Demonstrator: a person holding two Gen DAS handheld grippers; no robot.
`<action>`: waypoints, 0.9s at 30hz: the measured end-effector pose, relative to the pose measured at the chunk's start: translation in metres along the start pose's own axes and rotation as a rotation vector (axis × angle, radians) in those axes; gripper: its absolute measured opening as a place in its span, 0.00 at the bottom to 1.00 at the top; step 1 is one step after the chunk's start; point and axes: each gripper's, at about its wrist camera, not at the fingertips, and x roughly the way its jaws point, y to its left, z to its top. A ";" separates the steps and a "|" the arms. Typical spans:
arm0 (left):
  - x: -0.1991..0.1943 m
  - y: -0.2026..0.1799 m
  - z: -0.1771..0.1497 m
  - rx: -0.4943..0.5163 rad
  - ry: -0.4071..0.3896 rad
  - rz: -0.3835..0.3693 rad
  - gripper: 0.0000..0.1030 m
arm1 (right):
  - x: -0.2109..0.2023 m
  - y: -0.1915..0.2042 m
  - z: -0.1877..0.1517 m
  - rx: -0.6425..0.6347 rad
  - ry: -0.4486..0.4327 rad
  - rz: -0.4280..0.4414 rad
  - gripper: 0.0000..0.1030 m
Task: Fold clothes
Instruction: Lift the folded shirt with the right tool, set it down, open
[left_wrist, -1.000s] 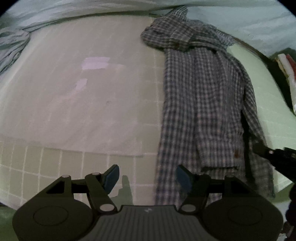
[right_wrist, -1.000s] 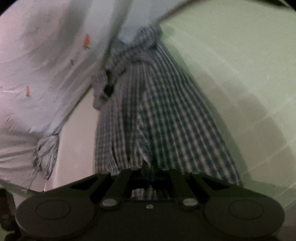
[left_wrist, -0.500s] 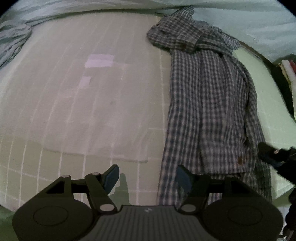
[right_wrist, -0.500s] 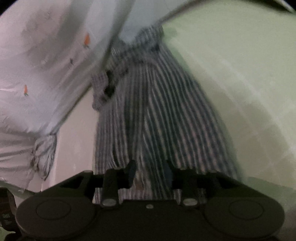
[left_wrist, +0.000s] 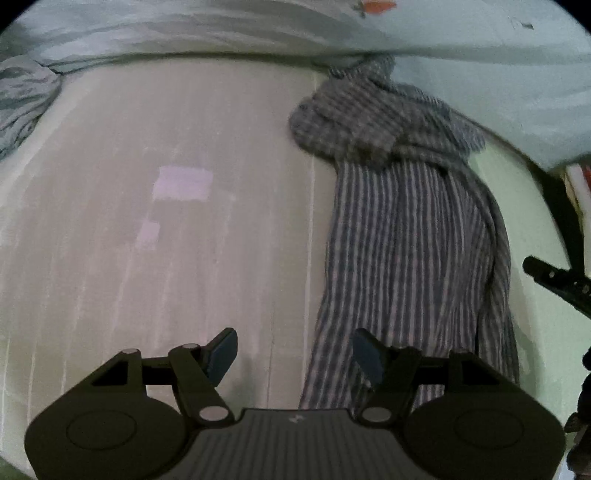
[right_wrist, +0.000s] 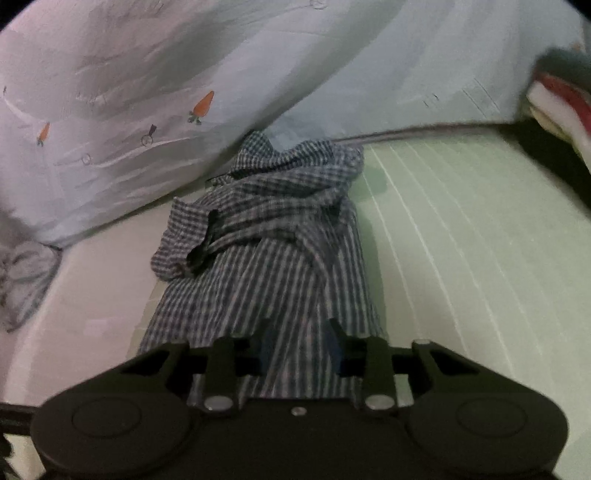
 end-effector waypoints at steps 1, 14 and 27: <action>0.002 0.000 0.006 -0.003 -0.008 0.004 0.68 | 0.006 0.001 0.005 -0.020 -0.002 -0.006 0.32; 0.062 0.010 0.090 -0.059 0.000 0.021 0.68 | 0.112 0.022 0.052 -0.223 0.039 -0.084 0.26; 0.084 0.010 0.092 -0.044 0.053 0.000 0.68 | 0.102 0.009 0.107 0.048 -0.050 0.166 0.02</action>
